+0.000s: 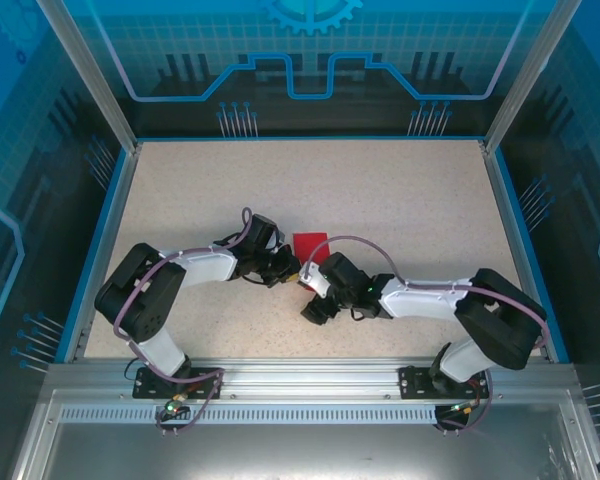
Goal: Fold a paper plane with a square sheet of paper (fold left side to right side)
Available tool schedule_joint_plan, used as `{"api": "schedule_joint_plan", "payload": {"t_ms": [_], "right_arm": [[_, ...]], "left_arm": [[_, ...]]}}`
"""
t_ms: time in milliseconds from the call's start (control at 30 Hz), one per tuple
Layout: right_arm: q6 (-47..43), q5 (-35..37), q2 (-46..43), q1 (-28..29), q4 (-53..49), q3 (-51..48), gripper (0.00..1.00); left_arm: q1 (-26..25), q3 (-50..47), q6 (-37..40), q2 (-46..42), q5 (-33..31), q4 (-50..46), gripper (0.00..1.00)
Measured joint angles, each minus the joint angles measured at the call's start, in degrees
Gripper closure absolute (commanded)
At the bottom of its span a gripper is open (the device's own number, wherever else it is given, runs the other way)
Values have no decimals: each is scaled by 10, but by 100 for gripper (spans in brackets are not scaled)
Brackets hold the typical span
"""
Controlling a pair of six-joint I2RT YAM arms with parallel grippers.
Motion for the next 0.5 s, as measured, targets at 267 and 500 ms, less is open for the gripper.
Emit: {"api": "schedule_joint_plan", "payload": {"t_ms": [267,500], "right_arm": [[-20,13,25,0,6,29,42],[-27,9,30,-4,13,35,83]], "left_arm": [[0,0,-2,0,0,0,100],[0,0,0,0,1,-1,100]]}}
